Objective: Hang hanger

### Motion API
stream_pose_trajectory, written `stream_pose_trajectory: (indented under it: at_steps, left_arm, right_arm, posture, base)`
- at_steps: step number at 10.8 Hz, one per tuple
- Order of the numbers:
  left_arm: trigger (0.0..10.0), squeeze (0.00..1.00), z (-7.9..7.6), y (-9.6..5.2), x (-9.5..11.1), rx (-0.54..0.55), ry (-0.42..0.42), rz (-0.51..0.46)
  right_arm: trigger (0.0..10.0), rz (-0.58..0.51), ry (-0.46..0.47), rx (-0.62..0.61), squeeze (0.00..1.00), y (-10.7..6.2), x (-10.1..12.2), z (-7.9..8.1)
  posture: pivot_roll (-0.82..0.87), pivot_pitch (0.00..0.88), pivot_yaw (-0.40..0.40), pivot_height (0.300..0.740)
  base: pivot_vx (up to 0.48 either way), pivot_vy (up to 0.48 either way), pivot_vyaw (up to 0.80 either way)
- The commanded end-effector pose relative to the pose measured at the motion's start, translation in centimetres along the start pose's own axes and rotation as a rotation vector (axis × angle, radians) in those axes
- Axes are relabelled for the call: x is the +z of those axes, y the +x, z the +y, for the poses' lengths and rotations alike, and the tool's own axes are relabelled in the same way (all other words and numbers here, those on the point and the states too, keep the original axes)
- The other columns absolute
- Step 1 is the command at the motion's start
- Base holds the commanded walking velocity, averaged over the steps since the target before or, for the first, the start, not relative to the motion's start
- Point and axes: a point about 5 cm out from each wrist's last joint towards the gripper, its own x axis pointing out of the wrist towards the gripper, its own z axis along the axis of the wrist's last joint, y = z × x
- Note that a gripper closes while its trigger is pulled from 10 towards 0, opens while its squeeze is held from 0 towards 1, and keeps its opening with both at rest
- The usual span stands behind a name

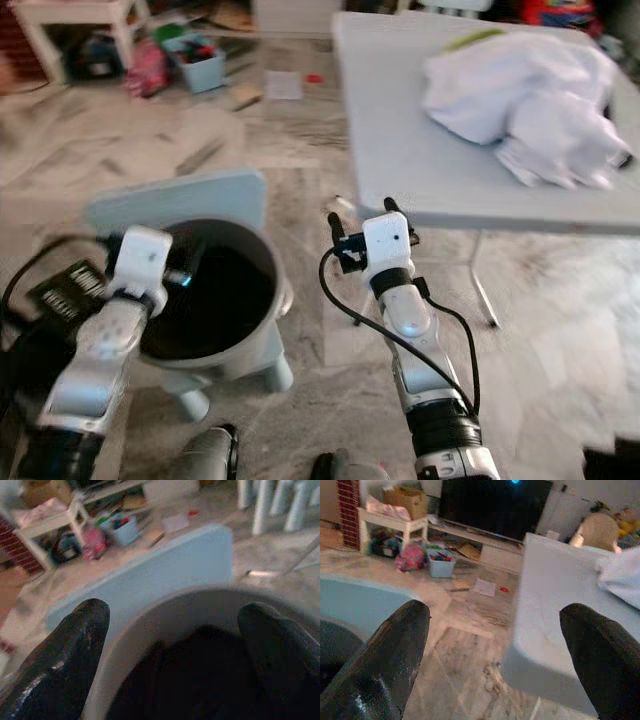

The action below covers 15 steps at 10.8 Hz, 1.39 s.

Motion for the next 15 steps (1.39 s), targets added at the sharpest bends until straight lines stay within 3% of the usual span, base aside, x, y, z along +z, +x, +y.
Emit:
stream_pose_trajectory:
  at_steps: [1, 2, 5, 8, 10, 13, 14, 15]
  left_arm:
    - [10.0, 0.00, 0.1, -0.1, -0.7, 0.003, 0.001, 0.037]
    - [10.0, 0.00, 0.1, -0.5, -1.4, -0.019, 0.024, 0.097]
    - [10.0, 0.00, 0.5, -1.9, -5.5, -0.090, -0.002, 0.348]
    - [10.0, 0.00, -0.6, -2.4, -6.8, -0.216, -0.023, 0.481]
    - [10.0, 0.00, 0.6, -2.2, -7.0, -0.173, -0.105, 0.502]
    - [10.0, 0.00, 0.7, -2.9, -8.5, -0.193, -0.108, 0.573]
    - [6.0, 0.00, 0.6, -3.0, -9.1, -0.189, -0.134, 0.596]
    - [0.3, 0.00, 0.5, -2.8, -9.6, -0.187, -0.163, 0.622]
  right_arm:
    - [10.0, 0.003, -0.009, 0.002, 0.00, 0.0, -0.2, -0.4]
    - [10.0, 0.012, -0.011, 0.002, 0.00, 0.2, -0.3, -0.8]
    - [10.0, 0.038, 0.008, 0.124, 0.00, -0.3, -0.6, 0.8]
    - [10.0, 0.074, -0.002, 0.164, 0.00, -2.1, -1.4, 0.8]
    - [10.0, 0.080, -0.024, 0.199, 0.00, -2.8, -1.2, 0.9]
    - [10.0, 0.178, 0.034, 0.425, 0.00, -5.8, -1.5, 2.1]
    - [10.0, 0.214, 0.049, 0.495, 0.00, -7.0, -1.5, 2.2]
    - [10.0, 0.241, 0.024, 0.534, 0.00, -7.9, -1.3, 2.0]
  posture:
    - [0.02, 0.080, -0.092, 0.740]
    - [0.03, 0.098, -0.102, 0.740]
    - [0.02, 0.122, -0.112, 0.740]
    - [-0.01, 0.133, -0.106, 0.740]
    - [-0.04, 0.140, -0.106, 0.740]
    - [-0.09, 0.170, -0.134, 0.740]
    - [-0.11, 0.184, -0.153, 0.740]
    - [-0.14, 0.195, -0.171, 0.740]
  base:
    - [0.000, 0.000, 0.79]
    - [0.000, 0.000, 0.78]
    - [0.000, 0.000, 0.00]
    - [0.000, 0.000, 0.00]
    - [0.000, 0.000, 0.00]
    - [0.000, 0.000, 0.00]
    - [0.000, 0.000, 0.00]
    - [0.000, 0.000, 0.00]
